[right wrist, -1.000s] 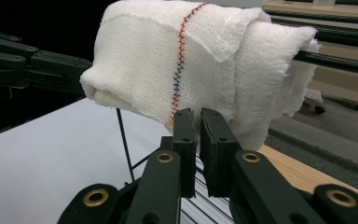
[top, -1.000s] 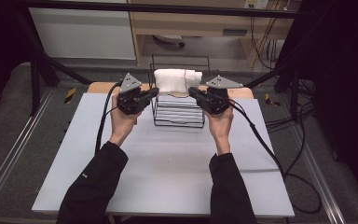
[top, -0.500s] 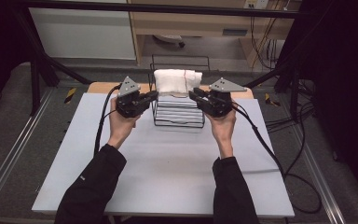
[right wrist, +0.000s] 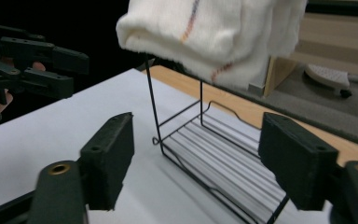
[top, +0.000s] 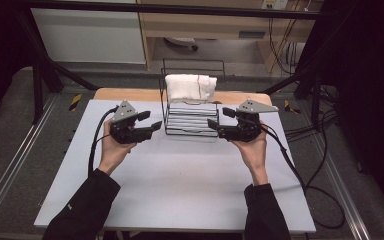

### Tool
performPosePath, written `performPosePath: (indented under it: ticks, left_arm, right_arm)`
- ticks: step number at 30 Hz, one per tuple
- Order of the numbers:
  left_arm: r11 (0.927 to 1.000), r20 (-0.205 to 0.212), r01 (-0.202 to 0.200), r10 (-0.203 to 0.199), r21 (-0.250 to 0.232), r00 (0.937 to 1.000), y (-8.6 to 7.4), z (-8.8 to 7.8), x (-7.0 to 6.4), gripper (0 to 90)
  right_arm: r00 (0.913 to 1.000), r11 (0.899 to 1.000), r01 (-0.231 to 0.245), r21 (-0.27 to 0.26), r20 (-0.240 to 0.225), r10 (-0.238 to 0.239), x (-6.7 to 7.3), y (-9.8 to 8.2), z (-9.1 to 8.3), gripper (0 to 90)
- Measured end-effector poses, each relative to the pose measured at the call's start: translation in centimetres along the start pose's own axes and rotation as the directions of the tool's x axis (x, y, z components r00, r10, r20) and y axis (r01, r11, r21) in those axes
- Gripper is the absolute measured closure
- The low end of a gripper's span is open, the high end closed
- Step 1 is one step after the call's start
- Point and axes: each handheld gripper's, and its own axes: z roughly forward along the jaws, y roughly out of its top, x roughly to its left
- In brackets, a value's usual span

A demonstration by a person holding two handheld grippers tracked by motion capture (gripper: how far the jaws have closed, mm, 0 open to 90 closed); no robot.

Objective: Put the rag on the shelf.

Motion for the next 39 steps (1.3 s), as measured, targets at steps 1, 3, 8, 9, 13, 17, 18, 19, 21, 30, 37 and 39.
performPosePath:
  ticks: [1,3,8,9,13,17,18,19,21,30,37,39]
  left_arm:
    - [1.0,0.0,0.005,-0.005,0.005,1.0,-0.4,-0.1,0.1,37.3]
    - [0.9998,-0.006,0.011,-0.011,0.016,0.9999,-1.5,-0.5,0.3,32.9]
    - [0.9977,-0.023,0.026,-0.024,0.062,0.9994,-3.6,-1.3,1.0,21.2]
    - [0.9975,-0.026,0.026,-0.025,0.066,0.9994,-4.0,-1.5,1.1,19.1]
    - [0.9963,-0.029,0.037,-0.035,0.078,0.999,-5.5,-2.4,1.3,12.5]
    - [0.9953,-0.027,0.041,-0.038,0.088,0.9989,-6.8,-3.3,1.5,8.6]
    - [0.9951,-0.025,0.041,-0.039,0.09,0.9989,-7.1,-3.5,1.5,8.2]
    - [0.9947,-0.026,0.041,-0.039,0.094,0.9989,-7.4,-3.8,1.5,7.5]
    - [0.9942,-0.029,0.042,-0.039,0.099,0.9988,-7.9,-4.2,1.6,6.6]
    - [0.9922,-0.03,0.062,-0.059,0.109,0.9978,-10.6,-5.3,1.3,5.8]
    - [0.9891,-0.028,0.068,-0.065,0.131,0.9975,-12.5,-6.1,1.3,5.8]
    - [0.9885,-0.023,0.076,-0.074,0.131,0.997,-13.1,-6.4,1.3,5.8]
  right_arm:
    - [1.0,1.0,-0.005,0.007,0.002,0.005,-0.1,-0.5,-0.2,21.3]
    - [0.9999,1.0,-0.01,0.013,-0.003,0.011,-0.2,-1.1,-0.4,17.5]
    - [0.9999,0.999,-0.01,0.032,-0.002,0.01,-0.4,-2.4,-1.1,8.8]
    - [1.0,0.999,-0.007,0.039,-0.003,0.008,-0.3,-2.6,-1.3,7.5]
    - [0.9998,0.999,-0.004,0.048,-0.017,0.005,-0.2,-3.7,-1.6,4.3]
    - [0.9996,0.998,-0.012,0.068,-0.024,0.014,-0.2,-5.0,-1.9,2.2]
    - [0.9996,0.997,-0.01,0.074,-0.026,0.012,-0.2,-5.4,-2.0,1.8]
    - [0.9995,0.997,-0.015,0.074,-0.026,0.017,-0.2,-5.8,-2.0,1.5]
    - [0.9992,0.997,-0.018,0.077,-0.034,0.021,-0.3,-6.5,-2.1,1.0]
    - [0.9987,0.993,-0.021,0.115,-0.044,0.026,-0.7,-9.8,-2.8,0.3]
    - [0.998,0.987,-0.038,0.157,-0.044,0.046,-1.1,-12.1,-3.7,0.2]
    - [0.9979,0.984,-0.039,0.171,-0.044,0.047,-1.2,-12.8,-3.9,0.2]
